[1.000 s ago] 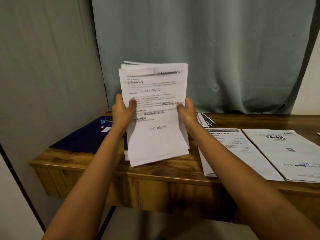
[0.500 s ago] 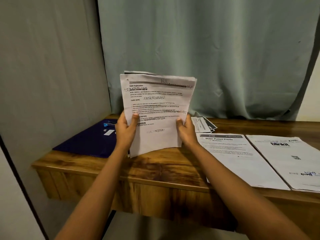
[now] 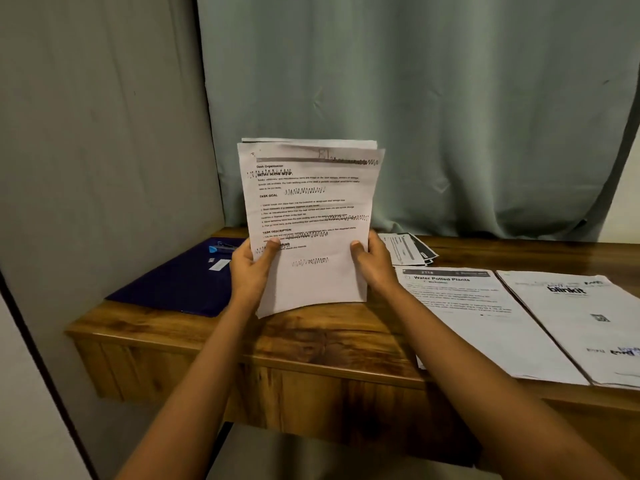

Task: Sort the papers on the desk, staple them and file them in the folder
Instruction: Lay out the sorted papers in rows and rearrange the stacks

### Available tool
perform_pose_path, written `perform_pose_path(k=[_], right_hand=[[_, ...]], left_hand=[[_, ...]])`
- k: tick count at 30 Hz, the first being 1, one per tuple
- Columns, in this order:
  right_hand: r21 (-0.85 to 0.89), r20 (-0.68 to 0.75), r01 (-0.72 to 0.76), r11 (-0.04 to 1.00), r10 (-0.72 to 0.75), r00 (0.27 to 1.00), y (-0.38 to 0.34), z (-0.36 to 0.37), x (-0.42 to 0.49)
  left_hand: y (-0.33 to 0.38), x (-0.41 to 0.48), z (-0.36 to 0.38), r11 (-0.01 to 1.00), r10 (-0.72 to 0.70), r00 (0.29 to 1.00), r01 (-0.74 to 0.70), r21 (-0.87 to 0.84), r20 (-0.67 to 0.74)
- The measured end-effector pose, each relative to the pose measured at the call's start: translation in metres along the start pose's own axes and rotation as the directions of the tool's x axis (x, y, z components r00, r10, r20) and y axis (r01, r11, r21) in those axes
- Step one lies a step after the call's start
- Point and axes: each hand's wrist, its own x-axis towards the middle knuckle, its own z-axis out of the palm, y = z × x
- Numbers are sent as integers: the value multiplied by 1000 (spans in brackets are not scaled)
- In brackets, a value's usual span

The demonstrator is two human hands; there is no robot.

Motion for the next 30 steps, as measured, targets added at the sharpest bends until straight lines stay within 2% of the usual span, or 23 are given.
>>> perform_pose_path(k=[3,6,10,16,19,21,24,27,30], right_hand=[[91,-48,-4,996,8,999,-11,-2,9],[99,-52,-10,995,15,999,-13,-3,12],[127,-18,-77,989,80,997,1,0,-8],[30,30,-63,998,63,998,9,-4,-20],[22,28,-85,996,85,996,9,-5,-12],[-45,38,-96,994,98,994,15,-8,-5],[-127,91,-128,984,140,986,22,-12,3],[-35,165,-189,981,192,967,16,-15,-1],[-10,217,-194,981,191,957,14,-17,-3]], left_hand=[[15,11,5,999,34,999,-34,-24,-8],[16,15,9,998,52,999,-52,-24,1],[-12,1,7,998,-22,1000,23,52,-15],[-30,-13,5,988,-121,992,123,97,-26],[-22,-8,-2,970,-242,961,245,-3,132],[-11,6,-10,950,-307,916,312,23,259],[16,34,-10,957,-288,904,281,70,315],[49,56,0,935,-294,896,341,-92,333],[68,72,3,881,-288,856,412,-231,428]])
